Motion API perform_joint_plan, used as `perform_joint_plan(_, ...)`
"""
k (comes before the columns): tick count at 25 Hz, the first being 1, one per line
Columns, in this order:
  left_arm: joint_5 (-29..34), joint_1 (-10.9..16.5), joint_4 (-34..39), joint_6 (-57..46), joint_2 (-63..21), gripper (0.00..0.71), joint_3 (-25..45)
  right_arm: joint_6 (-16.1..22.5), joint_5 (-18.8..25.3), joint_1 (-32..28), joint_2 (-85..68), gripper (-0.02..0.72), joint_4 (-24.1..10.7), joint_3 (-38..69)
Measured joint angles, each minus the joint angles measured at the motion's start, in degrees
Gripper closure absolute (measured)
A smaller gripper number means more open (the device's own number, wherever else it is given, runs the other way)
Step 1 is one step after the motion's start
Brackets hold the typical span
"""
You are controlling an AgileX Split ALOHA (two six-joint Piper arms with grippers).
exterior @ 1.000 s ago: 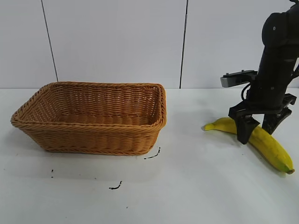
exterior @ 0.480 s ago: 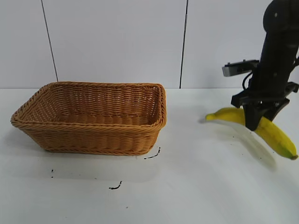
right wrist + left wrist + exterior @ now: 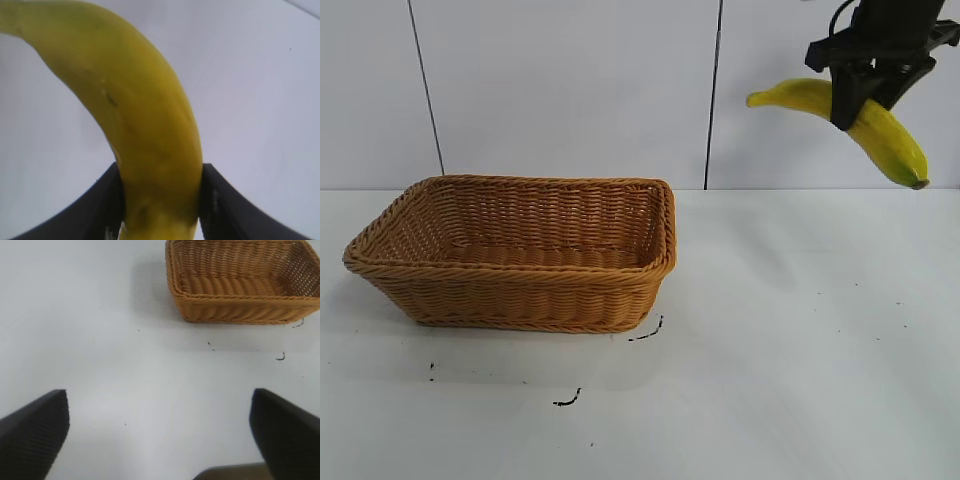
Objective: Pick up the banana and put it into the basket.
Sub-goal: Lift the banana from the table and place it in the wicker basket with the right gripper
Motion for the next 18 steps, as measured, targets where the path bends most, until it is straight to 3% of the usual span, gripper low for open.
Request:
perform_joint_plan(7,0.0,0.0,0.0,0.0,0.0,0.015,0.0,-3.8,0.1,5.6,2.1,0.386,0.4,-4.6)
perform_joint_plan(10,0.0,0.0,0.0,0.0,0.0,0.015,0.0,-7.0,-0.6,9.2,3.7,0.386,0.4,-6.3)
perform_joint_plan(18,0.0,0.0,0.0,0.0,0.0,0.015,0.0,-17.0,-13.9,20.5,6.3,0.386,-0.2,-6.5)
